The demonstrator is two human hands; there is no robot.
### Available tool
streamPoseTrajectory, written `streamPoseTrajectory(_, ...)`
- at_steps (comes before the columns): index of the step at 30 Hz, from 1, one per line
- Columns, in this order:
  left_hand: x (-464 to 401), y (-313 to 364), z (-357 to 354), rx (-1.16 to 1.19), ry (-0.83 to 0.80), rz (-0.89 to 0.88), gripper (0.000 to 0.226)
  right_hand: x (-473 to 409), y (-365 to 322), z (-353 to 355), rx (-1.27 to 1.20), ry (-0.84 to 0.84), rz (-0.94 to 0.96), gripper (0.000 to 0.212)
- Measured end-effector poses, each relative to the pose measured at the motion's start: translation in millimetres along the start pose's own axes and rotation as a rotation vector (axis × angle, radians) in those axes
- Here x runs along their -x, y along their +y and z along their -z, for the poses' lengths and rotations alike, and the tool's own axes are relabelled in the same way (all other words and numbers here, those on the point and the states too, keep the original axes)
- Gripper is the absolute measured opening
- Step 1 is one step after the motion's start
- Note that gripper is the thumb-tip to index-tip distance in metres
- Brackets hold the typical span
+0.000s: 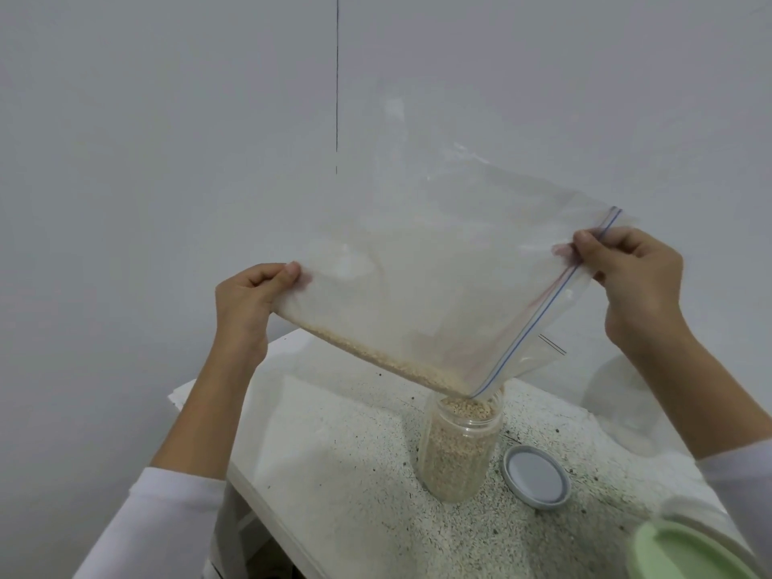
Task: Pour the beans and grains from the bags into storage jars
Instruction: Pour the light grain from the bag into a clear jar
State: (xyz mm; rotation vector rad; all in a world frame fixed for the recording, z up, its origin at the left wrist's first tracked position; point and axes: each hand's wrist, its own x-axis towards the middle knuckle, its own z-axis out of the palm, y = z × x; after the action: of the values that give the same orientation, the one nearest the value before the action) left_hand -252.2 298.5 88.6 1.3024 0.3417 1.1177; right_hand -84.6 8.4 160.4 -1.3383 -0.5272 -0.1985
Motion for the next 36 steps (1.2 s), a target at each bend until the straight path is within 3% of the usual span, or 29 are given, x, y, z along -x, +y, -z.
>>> streamPoseTrajectory(21,-3.8,13.1,6.2,-0.016,-0.014,-0.061,0.023,-1.2,10.1,-1.8,0.038,0.063,-0.025,0.013)
streamPoseTrajectory(36,-10.6,23.0,11.5,-0.039,0.000,-0.094,0.020,-3.5,10.3,-10.2,0.003,-0.023,0.016,0.013)
